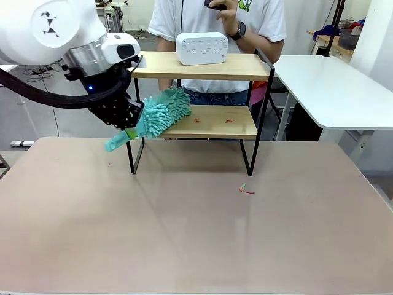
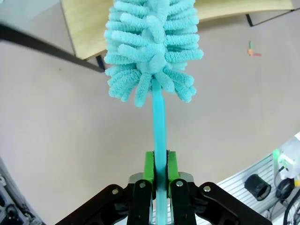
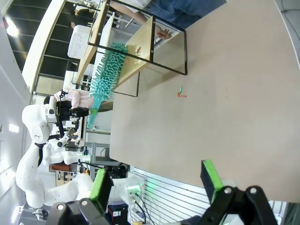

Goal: Clean the shelf.
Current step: Clean the remaining tier of the Shelf with the Duster once objects are removed.

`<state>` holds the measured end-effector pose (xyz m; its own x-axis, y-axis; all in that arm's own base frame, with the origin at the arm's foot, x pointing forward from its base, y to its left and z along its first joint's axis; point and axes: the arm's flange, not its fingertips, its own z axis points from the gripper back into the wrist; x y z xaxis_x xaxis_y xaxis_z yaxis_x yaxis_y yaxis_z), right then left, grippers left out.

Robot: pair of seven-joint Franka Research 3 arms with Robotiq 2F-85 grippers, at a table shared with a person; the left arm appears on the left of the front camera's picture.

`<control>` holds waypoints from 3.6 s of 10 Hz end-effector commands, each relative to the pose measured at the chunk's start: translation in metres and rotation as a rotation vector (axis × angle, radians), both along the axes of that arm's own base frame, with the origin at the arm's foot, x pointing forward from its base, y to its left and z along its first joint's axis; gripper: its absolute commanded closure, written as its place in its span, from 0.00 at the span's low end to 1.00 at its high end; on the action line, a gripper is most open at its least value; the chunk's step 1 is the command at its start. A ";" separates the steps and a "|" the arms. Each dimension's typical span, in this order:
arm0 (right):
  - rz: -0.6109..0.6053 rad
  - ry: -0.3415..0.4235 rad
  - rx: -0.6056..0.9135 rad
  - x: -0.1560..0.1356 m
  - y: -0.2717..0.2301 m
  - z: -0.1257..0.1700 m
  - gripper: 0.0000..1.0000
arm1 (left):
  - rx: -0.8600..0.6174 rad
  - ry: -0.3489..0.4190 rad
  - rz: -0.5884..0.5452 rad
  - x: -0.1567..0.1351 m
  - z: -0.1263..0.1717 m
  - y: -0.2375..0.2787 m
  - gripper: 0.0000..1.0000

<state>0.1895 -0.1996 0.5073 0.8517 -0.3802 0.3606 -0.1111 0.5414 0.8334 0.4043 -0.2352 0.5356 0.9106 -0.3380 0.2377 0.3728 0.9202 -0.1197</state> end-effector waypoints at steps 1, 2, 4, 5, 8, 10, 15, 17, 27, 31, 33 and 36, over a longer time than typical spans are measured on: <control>0.006 -0.033 0.006 0.002 0.000 0.002 0.00 | 0.003 -0.011 -0.062 0.004 0.002 -0.017 0.88; 0.006 -0.033 0.006 0.002 0.000 0.002 0.00 | 0.000 0.003 -0.105 0.003 0.002 -0.027 0.88; 0.006 -0.033 0.006 0.002 0.000 0.002 0.00 | -0.007 0.007 -0.157 0.002 0.002 -0.045 0.88; 0.006 -0.033 0.006 0.002 0.000 0.002 0.00 | -0.014 0.020 -0.185 0.002 0.002 -0.054 0.88; 0.006 -0.033 0.006 0.002 0.000 0.002 0.00 | -0.040 0.024 -0.256 -0.003 0.005 -0.080 0.88; 0.006 -0.033 0.006 0.002 0.000 0.002 0.00 | 0.000 0.028 -0.329 -0.010 0.007 -0.079 0.88; 0.006 -0.033 0.006 0.002 0.000 0.002 0.00 | 0.087 0.085 -0.685 -0.060 0.024 -0.015 0.88; 0.006 -0.033 0.006 0.002 0.000 0.002 0.00 | 0.046 0.076 -0.688 -0.069 0.028 0.002 0.88; 0.006 -0.033 0.006 0.002 0.000 0.002 0.00 | -0.517 -0.316 -0.023 -0.228 0.095 0.331 0.88; 0.006 -0.033 0.006 0.002 0.000 0.002 0.00 | -0.591 -0.202 0.458 -0.159 0.072 0.364 0.88; 0.006 -0.033 0.006 0.002 0.000 0.002 0.00 | -0.590 -0.026 0.532 -0.113 0.062 0.359 0.88; 0.006 -0.033 0.006 0.002 0.000 0.002 0.00 | -0.554 -0.199 0.456 -0.166 0.057 0.379 0.88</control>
